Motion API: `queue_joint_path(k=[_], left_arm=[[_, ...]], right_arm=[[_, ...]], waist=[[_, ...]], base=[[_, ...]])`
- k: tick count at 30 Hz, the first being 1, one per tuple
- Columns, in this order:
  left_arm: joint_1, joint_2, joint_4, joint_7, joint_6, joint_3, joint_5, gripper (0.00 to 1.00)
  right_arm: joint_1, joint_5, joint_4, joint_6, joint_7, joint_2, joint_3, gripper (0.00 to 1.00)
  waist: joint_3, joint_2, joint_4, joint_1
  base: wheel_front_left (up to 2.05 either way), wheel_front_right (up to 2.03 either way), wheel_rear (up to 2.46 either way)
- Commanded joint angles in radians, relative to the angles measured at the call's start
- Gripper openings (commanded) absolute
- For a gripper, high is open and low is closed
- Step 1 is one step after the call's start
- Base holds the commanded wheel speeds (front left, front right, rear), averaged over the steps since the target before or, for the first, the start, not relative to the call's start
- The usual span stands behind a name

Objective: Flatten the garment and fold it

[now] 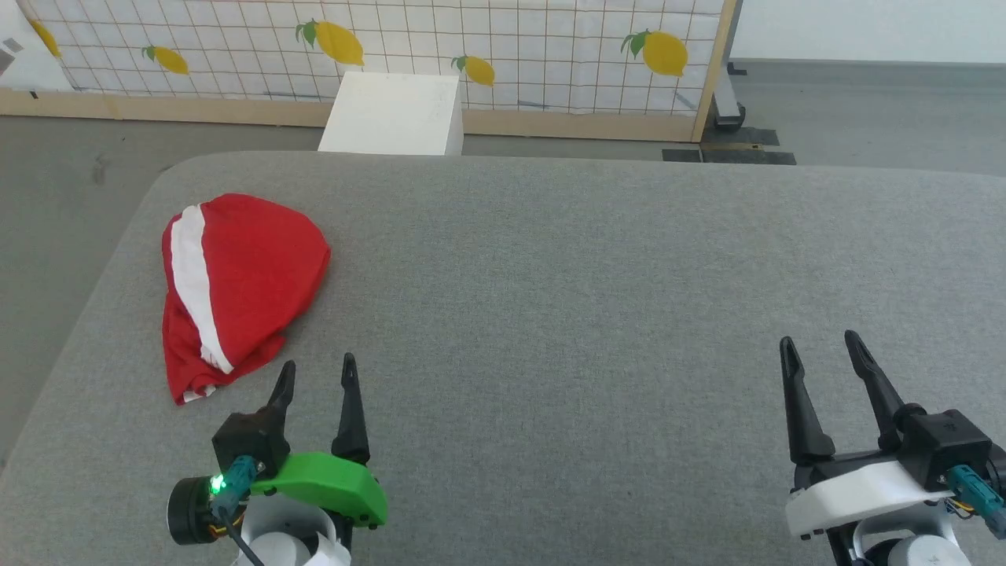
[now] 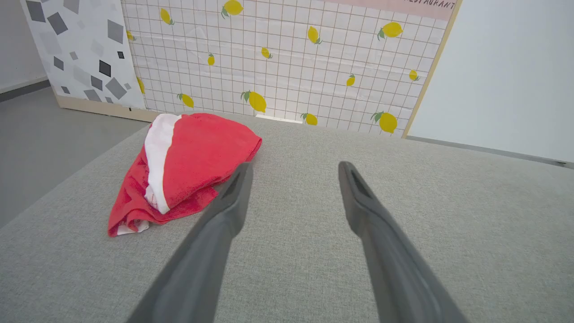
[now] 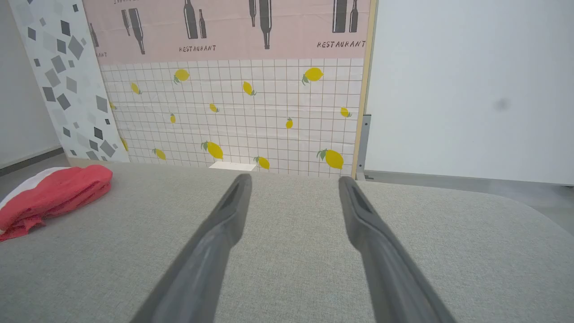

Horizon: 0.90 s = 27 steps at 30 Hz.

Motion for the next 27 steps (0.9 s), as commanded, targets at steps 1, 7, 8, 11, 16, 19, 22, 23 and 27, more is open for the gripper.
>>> queue_joint_path(k=[1, 7, 8, 11, 16, 19, 22, 23, 27], left_arm=[[-0.019, 0.007, 0.007, -0.011, 0.006, -0.004, -0.012, 1.00], [-0.029, 0.007, 0.022, -0.023, 0.008, -0.015, -0.023, 1.00], [-0.032, 0.007, 0.024, -0.025, 0.009, -0.019, -0.026, 1.00], [-0.041, 0.005, 0.031, -0.031, 0.010, -0.027, -0.031, 1.00], [-0.050, 0.008, 0.045, -0.042, 0.016, -0.035, -0.037, 1.00], [-0.049, 0.013, 0.050, -0.048, 0.023, -0.032, -0.042, 1.00], [-0.048, 0.018, 0.056, -0.054, 0.027, -0.031, -0.047, 1.00], [-0.048, 0.019, 0.058, -0.056, 0.028, -0.031, -0.049, 1.00], [-0.044, 0.022, 0.059, -0.057, 0.030, -0.031, -0.050, 1.00]], right_arm=[[-0.022, 0.008, 0.003, -0.001, -0.012, 0.002, -0.003, 1.00], [-0.020, 0.011, 0.004, -0.001, -0.024, 0.003, -0.013, 1.00], [-0.018, 0.009, 0.004, -0.001, -0.026, 0.003, -0.017, 1.00], [-0.013, 0.006, 0.003, -0.002, -0.032, 0.003, -0.026, 1.00], [-0.007, 0.009, 0.003, -0.002, -0.043, 0.003, -0.040, 1.00], [-0.009, 0.016, 0.005, -0.002, -0.049, 0.003, -0.035, 1.00], [-0.010, 0.022, 0.006, -0.002, -0.055, 0.003, -0.031, 1.00], [-0.009, 0.023, 0.007, -0.002, -0.057, 0.003, -0.030, 1.00], [-0.007, 0.026, 0.010, -0.002, -0.058, 0.003, -0.028, 1.00]], waist=[[0.001, 0.0000, 0.001, 0.0000], [0.004, 0.0000, 0.016, 0.0000], [0.005, 0.0000, 0.024, 0.0000], [0.005, 0.0000, 0.060, 0.0000], [0.005, 0.0000, 0.164, 0.0000], [0.005, 0.0000, 0.230, 0.0000], [0.004, 0.0000, 0.309, 0.0000], [0.004, 0.0000, 0.332, 0.0000], [-0.002, 0.0000, 0.427, 0.0000]], base=[[0.00, 0.00, 0.00], [0.00, 0.00, 0.00], [0.00, 0.00, 0.00], [0.00, 0.00, 0.00], [0.00, 0.00, 0.00], [0.00, 0.00, 0.00], [0.00, 0.00, 0.00], [0.00, 0.00, 0.00], [0.00, 0.00, 0.00]])
